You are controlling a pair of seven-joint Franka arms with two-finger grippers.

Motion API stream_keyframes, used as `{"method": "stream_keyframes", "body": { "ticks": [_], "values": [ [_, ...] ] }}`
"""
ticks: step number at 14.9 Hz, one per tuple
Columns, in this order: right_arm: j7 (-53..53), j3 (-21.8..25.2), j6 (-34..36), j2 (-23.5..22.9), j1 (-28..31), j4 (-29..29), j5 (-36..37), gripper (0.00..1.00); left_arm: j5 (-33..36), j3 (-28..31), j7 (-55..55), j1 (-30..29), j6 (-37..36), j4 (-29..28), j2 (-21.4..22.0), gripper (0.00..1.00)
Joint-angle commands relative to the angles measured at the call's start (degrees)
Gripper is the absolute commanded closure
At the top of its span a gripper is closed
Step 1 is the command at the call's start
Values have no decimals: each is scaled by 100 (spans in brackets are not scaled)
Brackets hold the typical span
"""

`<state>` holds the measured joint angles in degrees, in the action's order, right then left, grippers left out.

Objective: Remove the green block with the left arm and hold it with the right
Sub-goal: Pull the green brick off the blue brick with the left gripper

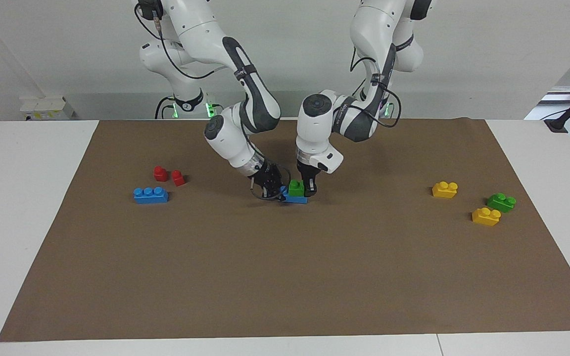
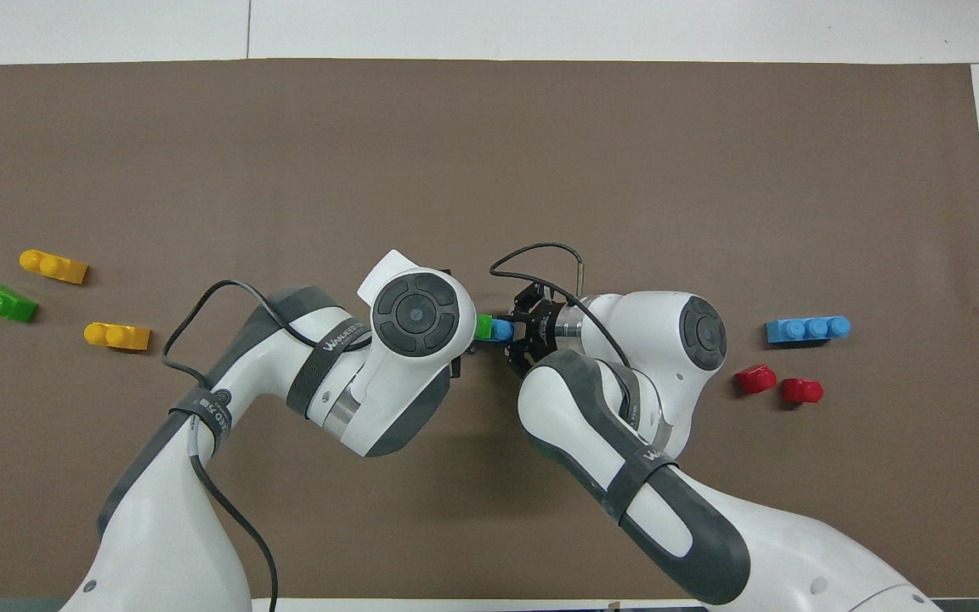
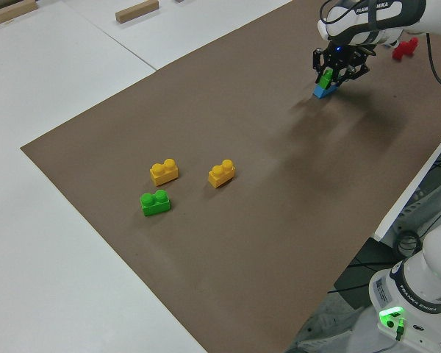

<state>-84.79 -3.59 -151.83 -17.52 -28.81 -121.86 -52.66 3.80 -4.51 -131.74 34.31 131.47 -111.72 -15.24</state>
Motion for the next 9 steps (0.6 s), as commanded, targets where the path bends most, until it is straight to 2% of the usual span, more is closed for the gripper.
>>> {"method": "stream_keyframes", "body": {
  "ticks": [1,6,9],
  "values": [
    [191,-37,-31,3,51,-84,-157,100,121,82,61,-109,-384,-16,477,100],
    [200,-37,-31,3,60,-84,-157,100,112,91,280,-223,-640,28,619,100],
    [200,-37,-31,3,60,-84,-157,100,112,91,735,-538,-693,-7,627,100]
  ]
}}
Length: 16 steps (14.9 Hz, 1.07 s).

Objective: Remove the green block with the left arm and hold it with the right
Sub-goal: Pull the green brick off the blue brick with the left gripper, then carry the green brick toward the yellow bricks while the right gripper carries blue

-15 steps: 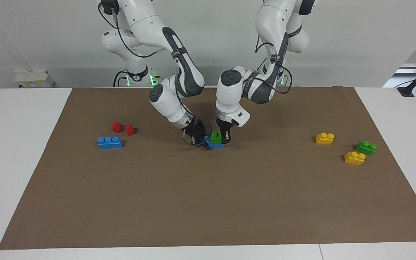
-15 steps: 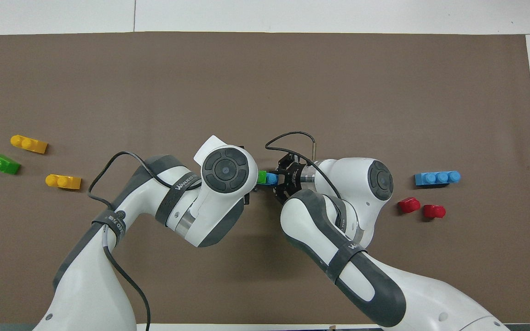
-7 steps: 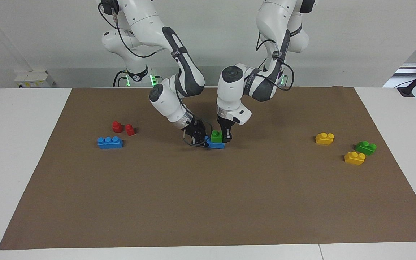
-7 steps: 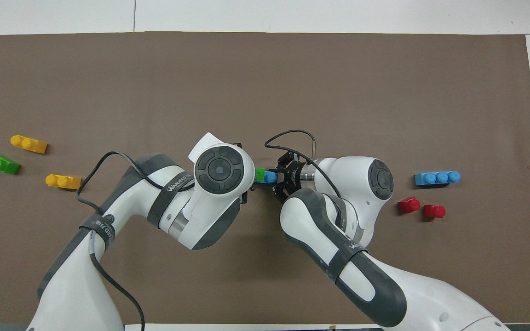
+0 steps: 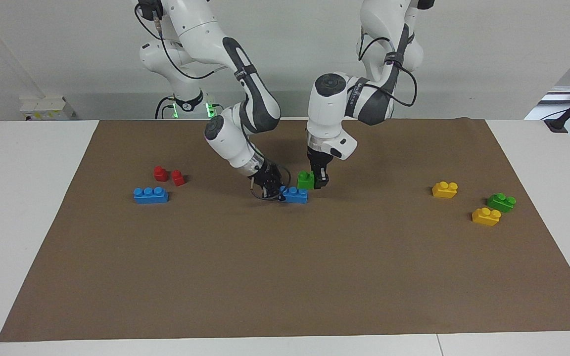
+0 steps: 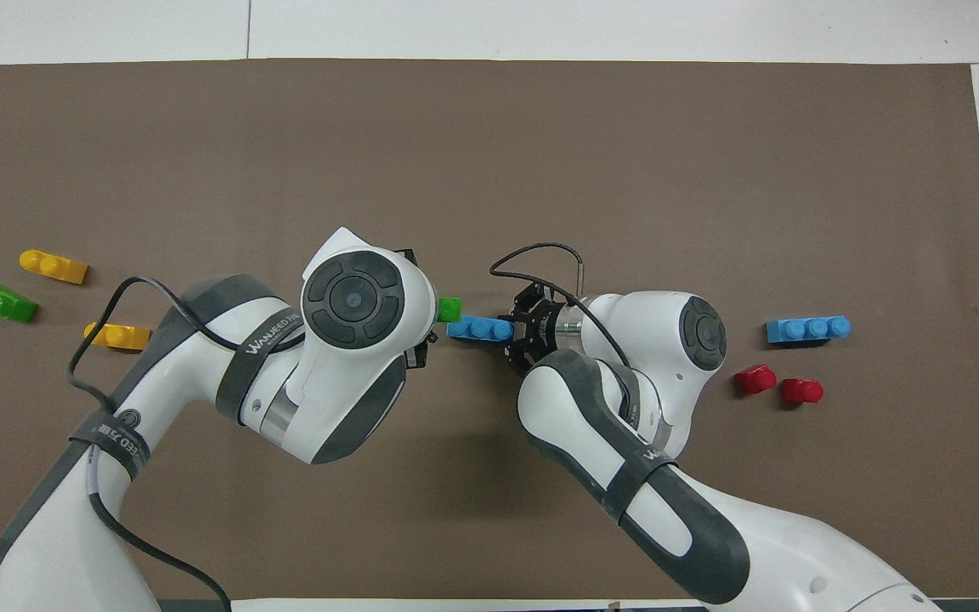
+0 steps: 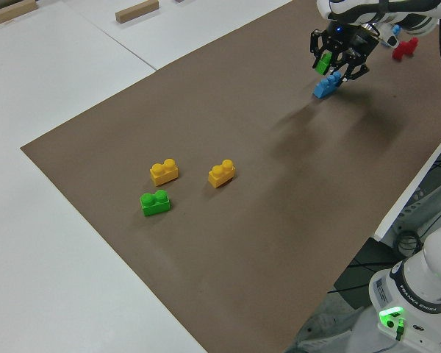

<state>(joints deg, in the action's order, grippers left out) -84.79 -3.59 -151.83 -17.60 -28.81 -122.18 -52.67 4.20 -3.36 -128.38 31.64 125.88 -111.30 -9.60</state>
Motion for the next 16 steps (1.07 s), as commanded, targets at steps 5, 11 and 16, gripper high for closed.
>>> {"method": "stream_keyframes", "body": {
  "ticks": [5,11,16],
  "values": [
    [200,-37,-31,11,60,-43,-156,100,72,-33,1805,-1123,-99,-119,64,100],
    [700,-19,661,28,682,185,-86,100,72,-33,3440,-2116,85,-120,11,100],
    [1421,7,1944,37,1912,623,650,100,63,-42,4969,-2995,463,-199,-24,100]
  ]
}}
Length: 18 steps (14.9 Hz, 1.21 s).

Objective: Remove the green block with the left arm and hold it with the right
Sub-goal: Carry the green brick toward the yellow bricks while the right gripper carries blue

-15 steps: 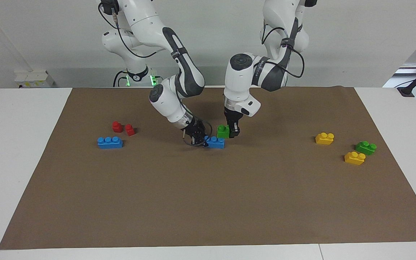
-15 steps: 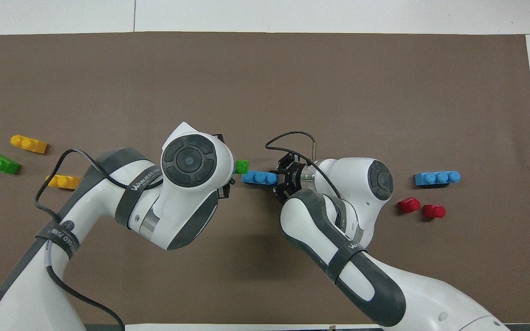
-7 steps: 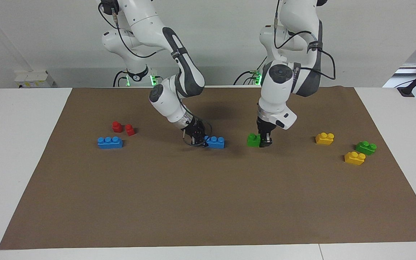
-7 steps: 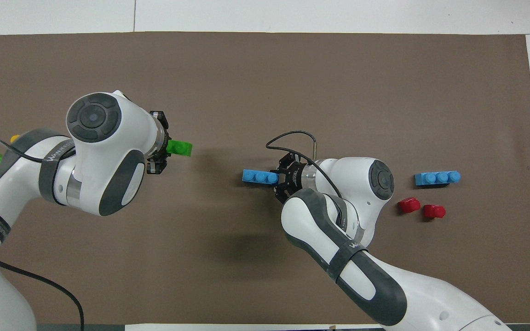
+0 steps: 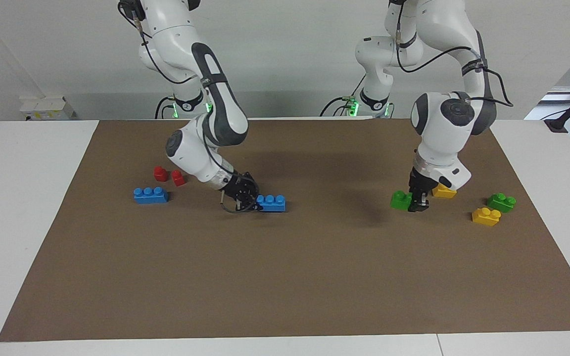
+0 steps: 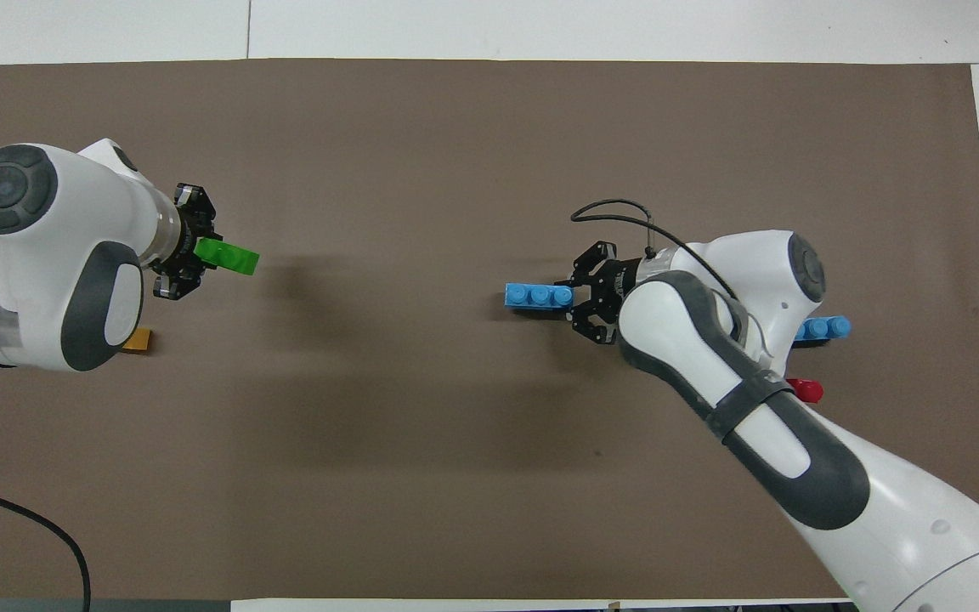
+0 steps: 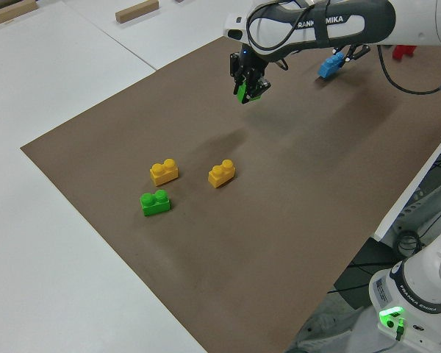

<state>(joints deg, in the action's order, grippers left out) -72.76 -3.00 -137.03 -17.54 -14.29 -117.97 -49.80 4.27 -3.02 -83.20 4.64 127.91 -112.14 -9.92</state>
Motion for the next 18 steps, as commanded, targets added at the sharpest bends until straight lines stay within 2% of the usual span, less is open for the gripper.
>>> {"method": "stream_keyframes", "body": {
  "ticks": [1,4,11,18],
  "values": [
    [236,-43,780,6,671,387,670,100,47,-76,672,-445,365,-115,-27,100],
    [673,-52,1379,5,1287,591,1033,100,47,-68,1252,-762,752,-115,-211,100],
    [1835,-34,1978,14,2324,530,1464,100,56,-59,2298,-1158,1395,183,-914,100],
    [2318,-34,2058,23,2914,503,1693,100,56,-59,2817,-1229,1764,237,-1301,100]
  ]
}}
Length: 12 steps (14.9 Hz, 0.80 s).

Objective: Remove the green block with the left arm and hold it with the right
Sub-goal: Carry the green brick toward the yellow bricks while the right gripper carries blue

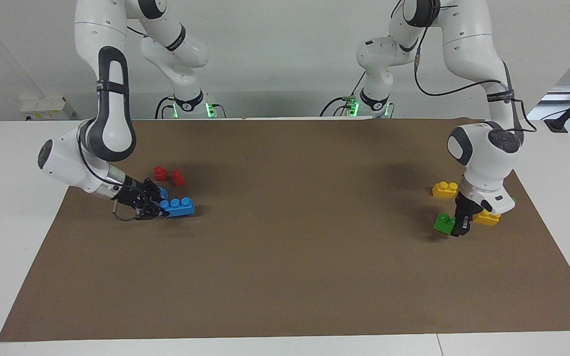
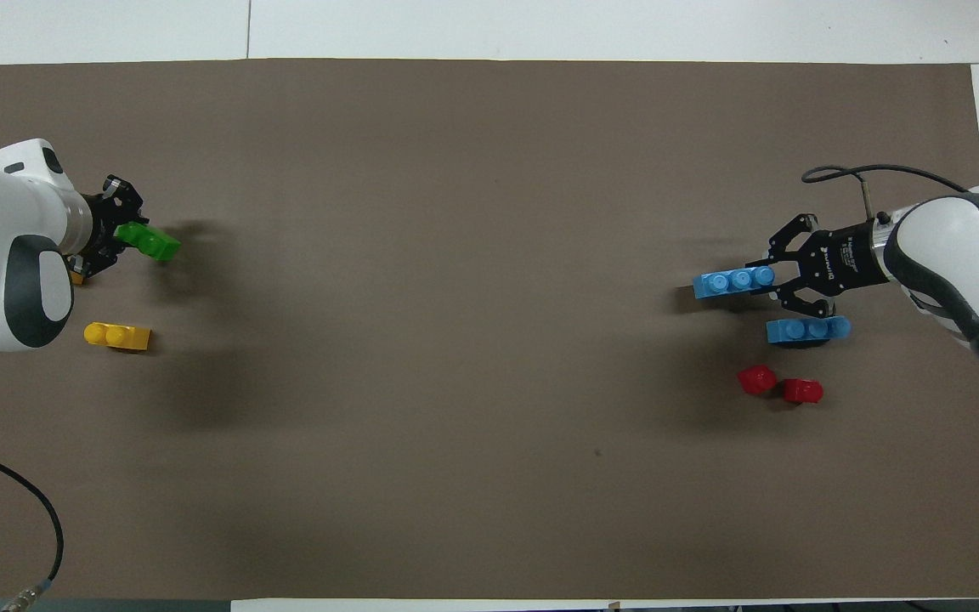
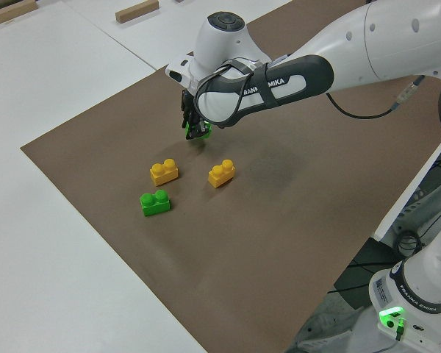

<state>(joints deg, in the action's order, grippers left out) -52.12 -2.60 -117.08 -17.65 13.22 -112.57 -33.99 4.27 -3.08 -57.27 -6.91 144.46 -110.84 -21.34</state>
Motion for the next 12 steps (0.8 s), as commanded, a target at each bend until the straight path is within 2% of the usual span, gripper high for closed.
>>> {"method": "stream_keyframes", "body": {
  "ticks": [1,7,8,10,12],
  "values": [
    [281,-73,54,34,189,-72,112,100,56,-53,242,-65,117,106,-221,100],
    [291,-82,-60,-1,111,-125,112,100,56,-53,225,-91,266,45,-248,100],
    [290,-91,-165,-27,84,-125,104,100,56,-44,233,-91,258,45,-248,82],
    [290,-91,-253,-124,66,-125,60,100,56,-44,233,-100,241,45,-248,0],
    [282,-109,-394,-185,14,-134,16,100,56,-44,242,-92,197,54,-230,0]
  ]
}}
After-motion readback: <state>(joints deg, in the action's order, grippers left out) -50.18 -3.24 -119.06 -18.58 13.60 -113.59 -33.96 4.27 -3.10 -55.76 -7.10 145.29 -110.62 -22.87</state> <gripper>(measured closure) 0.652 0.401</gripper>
